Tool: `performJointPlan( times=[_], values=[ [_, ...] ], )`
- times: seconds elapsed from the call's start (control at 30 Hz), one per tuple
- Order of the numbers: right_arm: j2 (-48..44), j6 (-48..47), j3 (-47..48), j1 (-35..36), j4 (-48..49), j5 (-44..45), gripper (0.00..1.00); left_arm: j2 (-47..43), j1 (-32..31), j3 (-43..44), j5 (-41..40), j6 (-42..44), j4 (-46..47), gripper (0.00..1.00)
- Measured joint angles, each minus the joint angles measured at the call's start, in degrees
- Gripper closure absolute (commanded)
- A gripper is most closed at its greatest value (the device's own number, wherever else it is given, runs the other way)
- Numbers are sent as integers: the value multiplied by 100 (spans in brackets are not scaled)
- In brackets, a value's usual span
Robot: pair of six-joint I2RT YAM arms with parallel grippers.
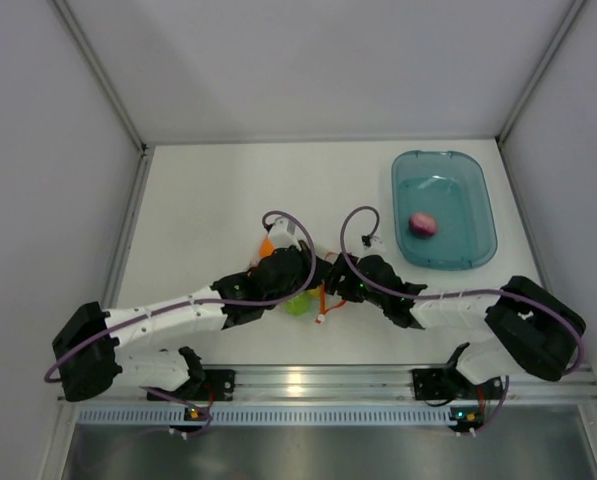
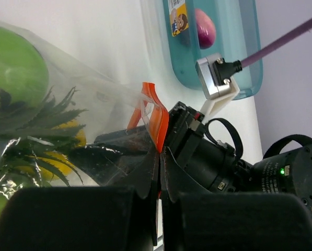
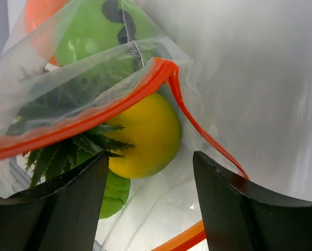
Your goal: Open the zip-top bag and remove the fake food
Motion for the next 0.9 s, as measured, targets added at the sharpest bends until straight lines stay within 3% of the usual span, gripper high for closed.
performJointPlan(
  times=[0.33,0.6,0.67,0.8,0.9],
  values=[
    [1021,-24,577,55,387,101,28,153,-199,11,-348,118,0,100],
    [1600,-313,1025,101,673,168,31,149,-199,13,-413,162,-2,100],
    [1840,-341,1331,103,557,221,35,131,-199,13,-452,177,-4,100],
    [2002,-332,1440,109,638,326,63,55,-199,13,-516,227,-4,100],
    [1985,-334,1325,114,837,378,65,-42,-203,11,-586,258,-4,100]
  ],
)
